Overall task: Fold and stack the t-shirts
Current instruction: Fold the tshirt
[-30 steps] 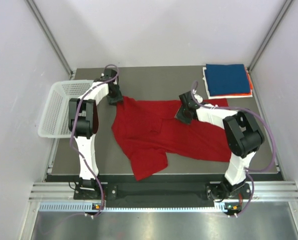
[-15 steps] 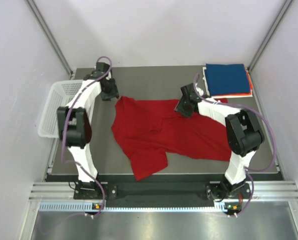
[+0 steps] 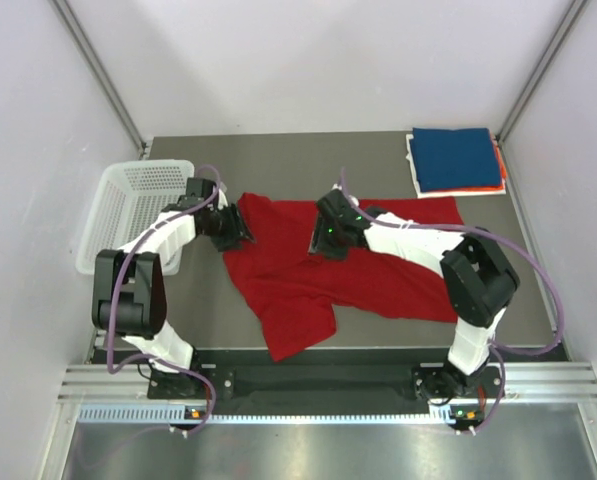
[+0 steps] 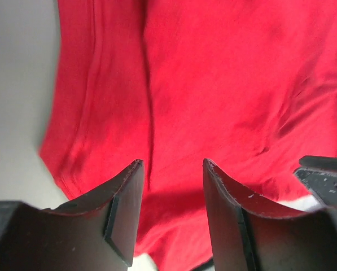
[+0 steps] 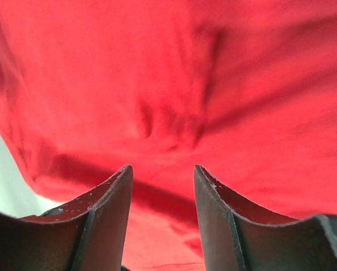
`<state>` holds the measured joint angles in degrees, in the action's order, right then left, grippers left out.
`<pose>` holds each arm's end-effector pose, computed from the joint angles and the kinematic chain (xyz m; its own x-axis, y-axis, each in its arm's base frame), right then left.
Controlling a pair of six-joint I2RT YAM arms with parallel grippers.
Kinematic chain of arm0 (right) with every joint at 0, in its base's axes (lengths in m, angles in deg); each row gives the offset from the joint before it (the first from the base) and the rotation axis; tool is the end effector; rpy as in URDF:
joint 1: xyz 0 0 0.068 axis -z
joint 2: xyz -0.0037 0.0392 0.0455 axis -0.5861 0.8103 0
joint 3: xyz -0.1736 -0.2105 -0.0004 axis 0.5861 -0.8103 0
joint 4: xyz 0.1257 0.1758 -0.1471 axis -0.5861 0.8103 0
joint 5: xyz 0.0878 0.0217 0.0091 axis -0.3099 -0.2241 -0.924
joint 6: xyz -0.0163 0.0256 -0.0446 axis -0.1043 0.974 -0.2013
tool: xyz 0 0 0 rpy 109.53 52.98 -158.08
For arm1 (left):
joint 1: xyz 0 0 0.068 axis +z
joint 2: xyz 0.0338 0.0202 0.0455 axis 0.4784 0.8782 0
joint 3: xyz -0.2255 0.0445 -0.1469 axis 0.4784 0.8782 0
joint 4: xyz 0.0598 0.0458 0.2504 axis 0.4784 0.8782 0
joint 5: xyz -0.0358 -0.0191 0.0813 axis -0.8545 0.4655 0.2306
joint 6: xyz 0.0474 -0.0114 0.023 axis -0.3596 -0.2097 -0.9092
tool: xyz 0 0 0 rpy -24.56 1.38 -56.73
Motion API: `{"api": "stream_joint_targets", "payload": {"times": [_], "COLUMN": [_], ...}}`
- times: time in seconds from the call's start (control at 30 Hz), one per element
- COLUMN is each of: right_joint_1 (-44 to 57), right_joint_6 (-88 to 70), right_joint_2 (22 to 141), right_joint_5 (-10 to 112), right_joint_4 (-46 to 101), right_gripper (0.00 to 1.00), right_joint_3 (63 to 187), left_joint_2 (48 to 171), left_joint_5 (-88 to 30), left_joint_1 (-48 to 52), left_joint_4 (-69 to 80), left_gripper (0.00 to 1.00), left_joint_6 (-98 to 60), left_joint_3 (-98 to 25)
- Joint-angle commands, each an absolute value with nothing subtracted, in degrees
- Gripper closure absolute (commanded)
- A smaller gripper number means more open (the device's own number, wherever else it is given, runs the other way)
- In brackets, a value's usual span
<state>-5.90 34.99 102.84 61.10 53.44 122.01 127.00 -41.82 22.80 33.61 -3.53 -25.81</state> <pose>0.2846 0.2520 0.2077 -0.8938 0.2424 -0.3774 0.0789 0.9132 0.3998 0.3280 -0.0459 0.2074 -0.8813 -0.3338 -0.3345 -0.1291 0.8510 -0.5091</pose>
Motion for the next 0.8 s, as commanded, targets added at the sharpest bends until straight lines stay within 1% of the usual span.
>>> {"api": "stream_joint_targets", "payload": {"times": [0.0,0.13,0.33,0.53,0.77], "right_joint_1": [-8.8,-9.0,-9.0,-9.0,-8.9], "right_joint_6": [37.7,37.2,36.5,37.1,37.7], "right_joint_2": [104.8,105.8,106.4,107.9,108.5], "right_joint_5": [63.2,65.1,67.4,67.9,69.1], "right_joint_4": [54.2,53.9,52.8,50.8,50.3], "right_gripper": [0.52,0.55,0.59,0.63,0.64], "right_joint_3": [125.0,124.1,123.5,123.2,122.3], "left_joint_2": [124.1,122.0,119.9,120.1,120.5], "left_joint_5": [-45.1,-44.9,-43.3,-39.5,-34.8], "left_joint_1": [22.1,21.1,18.8,16.1,14.4], "left_joint_4": [27.6,26.5,23.6,23.4,23.2], "left_gripper": [0.49,0.49,0.51,0.53,0.54], "left_joint_6": [-0.8,-0.4,1.9,2.8,3.9], "left_joint_3": [-22.7,-17.0,-11.8,-10.6,-9.4]}}
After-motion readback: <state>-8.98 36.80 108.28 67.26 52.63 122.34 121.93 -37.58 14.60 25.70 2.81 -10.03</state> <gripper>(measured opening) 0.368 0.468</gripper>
